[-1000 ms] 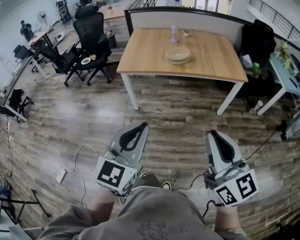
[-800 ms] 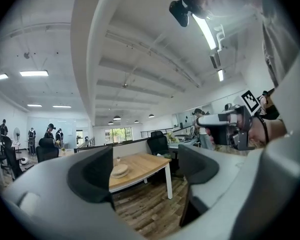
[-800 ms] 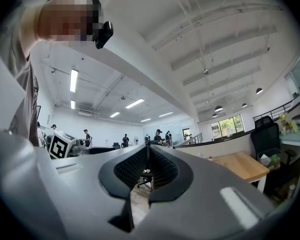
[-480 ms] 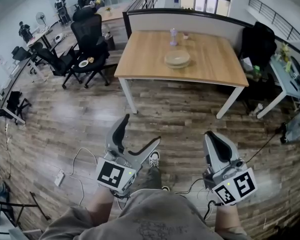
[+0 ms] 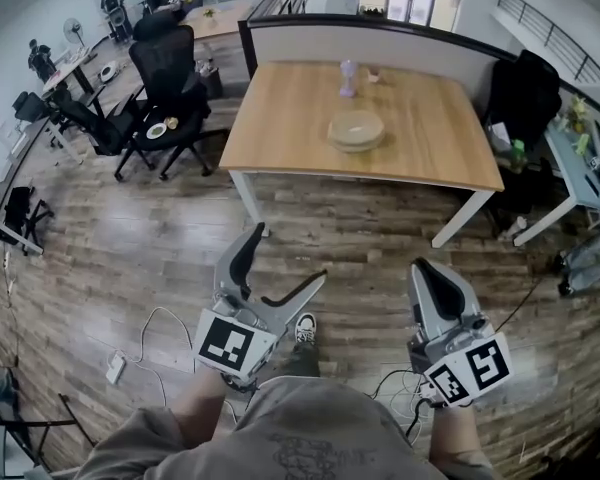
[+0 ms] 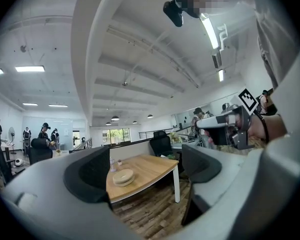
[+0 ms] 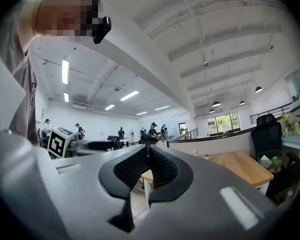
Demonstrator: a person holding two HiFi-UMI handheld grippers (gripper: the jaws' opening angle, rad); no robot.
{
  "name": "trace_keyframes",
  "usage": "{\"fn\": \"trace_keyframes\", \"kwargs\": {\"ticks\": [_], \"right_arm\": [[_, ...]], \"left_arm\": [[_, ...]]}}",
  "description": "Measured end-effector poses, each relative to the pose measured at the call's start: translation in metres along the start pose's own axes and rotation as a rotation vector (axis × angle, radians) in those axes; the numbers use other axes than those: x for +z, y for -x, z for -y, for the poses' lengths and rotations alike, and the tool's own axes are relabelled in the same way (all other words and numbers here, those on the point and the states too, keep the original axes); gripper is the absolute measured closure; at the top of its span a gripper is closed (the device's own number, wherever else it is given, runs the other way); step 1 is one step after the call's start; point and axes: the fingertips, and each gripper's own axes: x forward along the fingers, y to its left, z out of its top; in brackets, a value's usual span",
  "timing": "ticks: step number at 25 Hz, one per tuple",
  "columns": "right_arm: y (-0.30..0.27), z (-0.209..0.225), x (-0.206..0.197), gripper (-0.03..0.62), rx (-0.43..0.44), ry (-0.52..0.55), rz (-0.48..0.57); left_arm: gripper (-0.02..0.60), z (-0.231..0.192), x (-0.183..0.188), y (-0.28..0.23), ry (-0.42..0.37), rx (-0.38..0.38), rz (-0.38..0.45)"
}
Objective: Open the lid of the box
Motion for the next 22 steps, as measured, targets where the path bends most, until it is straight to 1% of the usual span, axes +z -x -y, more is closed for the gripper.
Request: {"fn": "trace_keyframes", "kwargs": {"ticks": [6,7,10,12,14,17,21,22], "right_arm": [[-0.071,0.030,0.005,0.568,-0.033,-0.008,-0.017],[-0.082,0.036,0.005,0.568,-0.040,-0.009,-0.019],[-0.115,0.057,0.008,0.568,-0.070,-0.021,-0.017],[-0.137,0.068,0.011,0.568,-0.090,-0.031,-0.014],[-0.158,0.076,0.014,0.568,-0.108,-0.030,-0.013],[-0.185,0.083,0.015,0.568,-0.121,-0.021,-0.009],[-0.211,0.086,0.014,0.565,-0.143,-0.016,0.008],[-0.216,0.090,0.015,0.556,-0.153,-0.010,0.013]], "left_arm": [[0.137,-0.066,-0.004,-0.055,0.002,-0.026,-0.017],[0.137,-0.076,-0.004,-0.064,0.001,-0.035,-0.009],[0.144,-0.109,0.001,-0.093,0.015,-0.060,0.056],[0.144,-0.131,0.001,-0.109,0.022,-0.071,0.067],[0.144,-0.149,-0.002,-0.122,0.019,-0.084,0.050],[0.144,-0.170,-0.011,-0.137,0.033,-0.098,-0.013],[0.144,-0.193,-0.021,-0.154,0.007,-0.103,-0.034],[0.144,-0.197,-0.024,-0.159,0.009,-0.105,-0.038]]}}
